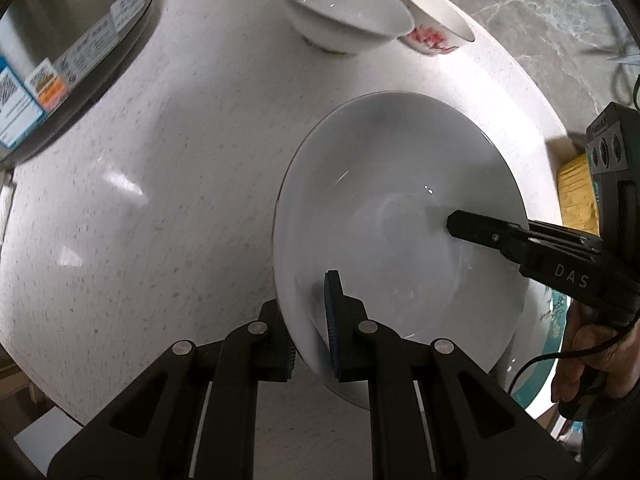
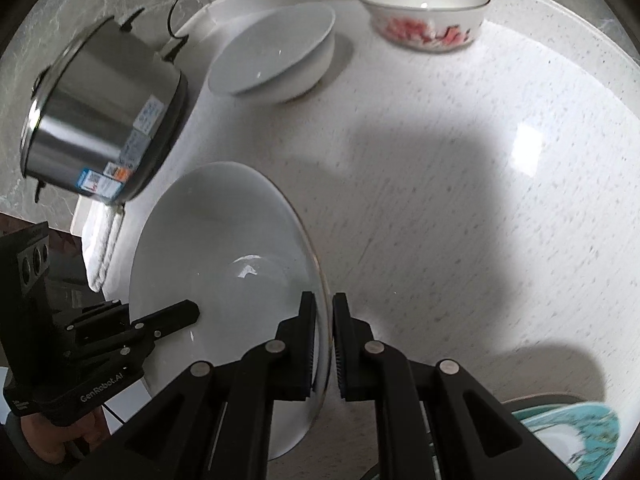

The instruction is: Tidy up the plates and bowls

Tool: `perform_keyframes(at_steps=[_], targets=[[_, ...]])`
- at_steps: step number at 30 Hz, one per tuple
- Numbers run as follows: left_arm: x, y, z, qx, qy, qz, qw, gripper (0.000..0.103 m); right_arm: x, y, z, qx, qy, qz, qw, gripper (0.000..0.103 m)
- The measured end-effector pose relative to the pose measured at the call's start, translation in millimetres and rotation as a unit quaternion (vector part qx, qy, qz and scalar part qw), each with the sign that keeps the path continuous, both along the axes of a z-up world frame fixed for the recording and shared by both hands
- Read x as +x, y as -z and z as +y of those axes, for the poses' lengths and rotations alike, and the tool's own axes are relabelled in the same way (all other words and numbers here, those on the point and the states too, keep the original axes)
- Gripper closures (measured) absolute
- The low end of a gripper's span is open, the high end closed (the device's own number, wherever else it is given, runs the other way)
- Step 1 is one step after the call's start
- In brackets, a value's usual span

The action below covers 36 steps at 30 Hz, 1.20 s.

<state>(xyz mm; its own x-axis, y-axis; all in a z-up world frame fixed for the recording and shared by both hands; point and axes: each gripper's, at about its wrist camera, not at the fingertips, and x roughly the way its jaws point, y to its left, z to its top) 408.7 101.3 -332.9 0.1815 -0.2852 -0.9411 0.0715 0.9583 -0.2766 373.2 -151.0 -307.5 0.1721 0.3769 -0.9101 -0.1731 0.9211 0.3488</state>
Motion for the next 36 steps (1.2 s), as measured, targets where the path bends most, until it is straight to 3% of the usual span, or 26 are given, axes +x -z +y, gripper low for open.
perform_keyframes(at_steps=[14,16,17,18,19,20,25,28,33,36], targets=[[4.3,13.8,24.4,-0.006,-0.005,-0.009,0.9999,0.092,2.3,10.6,15.0,-0.006,-0.001,-0.007,1.000,0.089],[4.2,13.7,28.1,-0.007,-0.011,-0.009,0.9999,0.086,1.6,11.1,13.7,0.001,0.005,-0.003,1.000,0.086],[3.7,12.4,30.4,-0.004,-0.015,-0.010,0.9998,0.082,0.4,9.4,12.8,0.004,0.010,-0.006,1.000,0.081],[2.8,8.6,33.7,0.003,-0.019,-0.014,0.9997,0.072,-0.6,5.3,10.4,0.005,0.014,-0.013,1.000,0.064],[2.0,2.4,37.4,0.008,-0.022,-0.021,0.9995,0.058,-1.9,0.0,7.6,0.003,0.018,-0.020,1.000,0.054],[2.2,-5.5,42.5,0.013,-0.026,-0.032,0.9991,0.051,-2.5,-4.6,5.8,0.002,0.022,-0.027,0.999,0.043],[26.5,-54.0,64.4,0.019,-0.034,-0.085,0.9956,0.039,4.6,-48.0,-26.1,-0.004,0.049,-0.063,0.997,0.040],[56.0,-79.6,58.6,0.023,-0.017,-0.123,0.9919,0.031,28.5,-82.3,-41.9,0.007,0.058,-0.085,0.995,0.031],[114.3,-85.6,36.6,0.037,0.014,-0.126,0.9912,0.031,84.7,-115.7,-38.1,0.035,0.074,-0.071,0.994,0.021],[141.1,-78.6,31.9,0.045,0.017,-0.115,0.9921,0.031,104.3,-119.8,-27.3,0.025,0.069,-0.070,0.995,0.020]])
